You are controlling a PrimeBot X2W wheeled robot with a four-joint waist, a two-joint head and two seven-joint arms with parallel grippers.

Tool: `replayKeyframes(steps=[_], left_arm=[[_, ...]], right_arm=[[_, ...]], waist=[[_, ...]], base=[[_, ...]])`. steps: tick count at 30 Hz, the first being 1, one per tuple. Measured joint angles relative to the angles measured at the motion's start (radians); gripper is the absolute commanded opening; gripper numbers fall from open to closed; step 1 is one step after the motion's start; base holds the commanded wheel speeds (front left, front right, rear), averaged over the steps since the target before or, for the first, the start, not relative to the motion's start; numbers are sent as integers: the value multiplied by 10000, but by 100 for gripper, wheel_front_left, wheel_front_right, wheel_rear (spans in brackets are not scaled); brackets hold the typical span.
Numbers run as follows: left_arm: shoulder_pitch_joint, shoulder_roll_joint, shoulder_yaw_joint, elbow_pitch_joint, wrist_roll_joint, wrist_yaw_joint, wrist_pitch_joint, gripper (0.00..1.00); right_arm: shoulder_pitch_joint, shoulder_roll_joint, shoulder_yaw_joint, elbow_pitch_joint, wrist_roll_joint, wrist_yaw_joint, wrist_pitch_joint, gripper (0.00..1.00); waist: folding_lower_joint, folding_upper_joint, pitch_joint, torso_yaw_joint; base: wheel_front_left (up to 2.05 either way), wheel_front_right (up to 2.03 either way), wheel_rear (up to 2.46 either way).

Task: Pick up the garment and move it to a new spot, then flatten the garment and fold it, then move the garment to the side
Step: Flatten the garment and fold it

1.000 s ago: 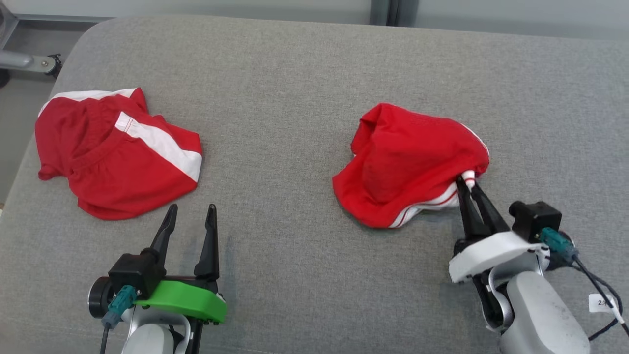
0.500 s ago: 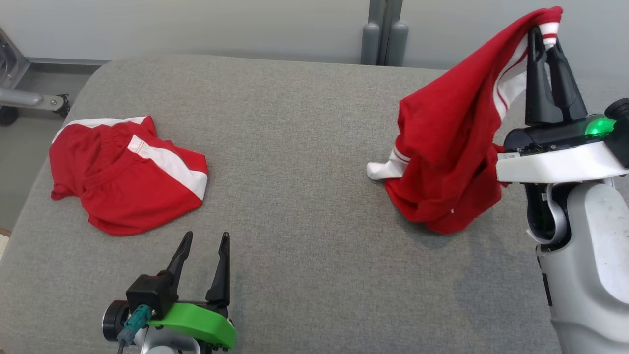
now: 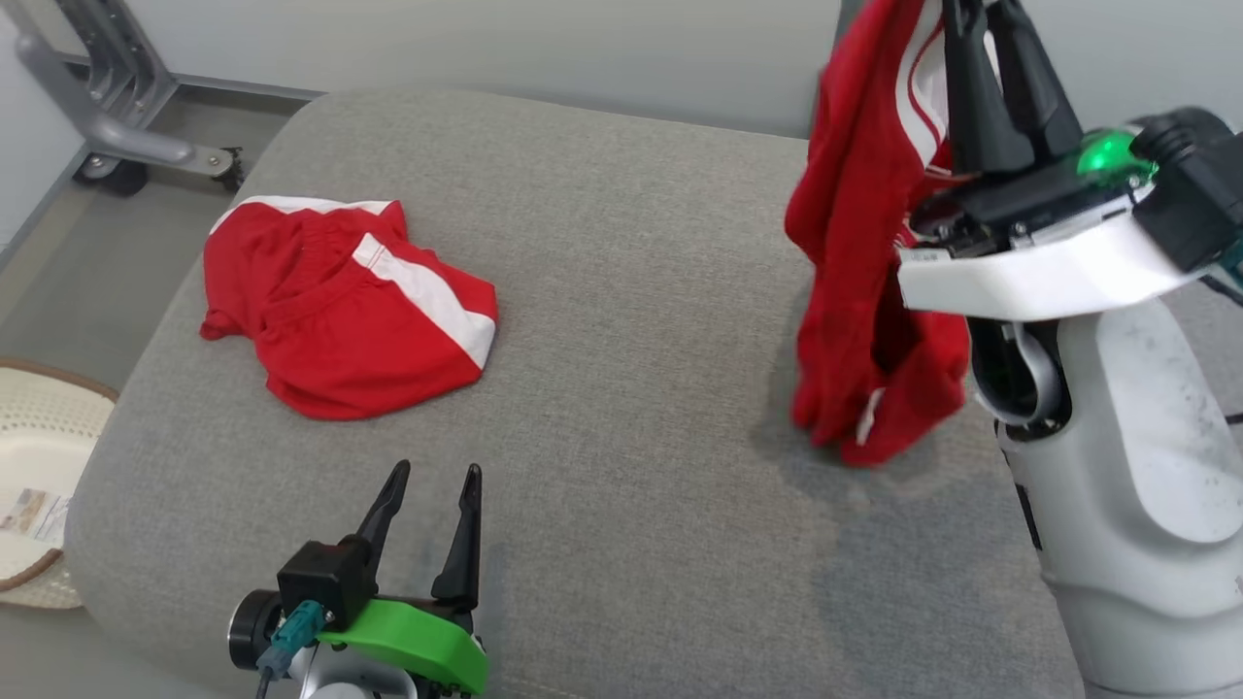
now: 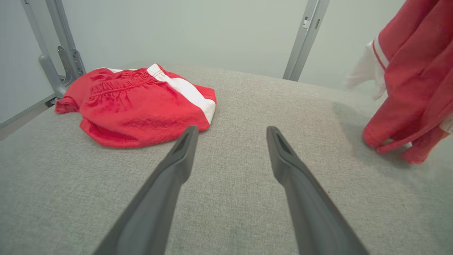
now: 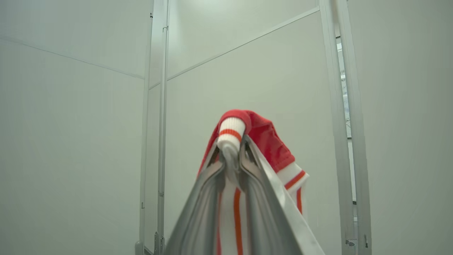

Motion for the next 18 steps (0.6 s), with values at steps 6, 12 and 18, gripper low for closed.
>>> replayKeyframes(steps=[6, 12, 18], left_arm=[[13, 2, 73, 15, -19, 0, 0, 100], [-42, 2, 29, -27, -117, -2, 0, 100], [-315, 2, -19, -184, -159, -2, 0, 100]], right_arm=[[-786, 347, -249, -351, 328, 2, -2, 0], [60, -81, -901, 978, -50, 0, -2, 0], [1280, -765, -1935, 3348, -614, 0, 0, 0]], waist=[[0, 0, 193, 478], [0, 0, 523, 420], [0, 0, 730, -64]], base=[[0, 0, 0], [0, 0, 0], [0, 0, 0]])
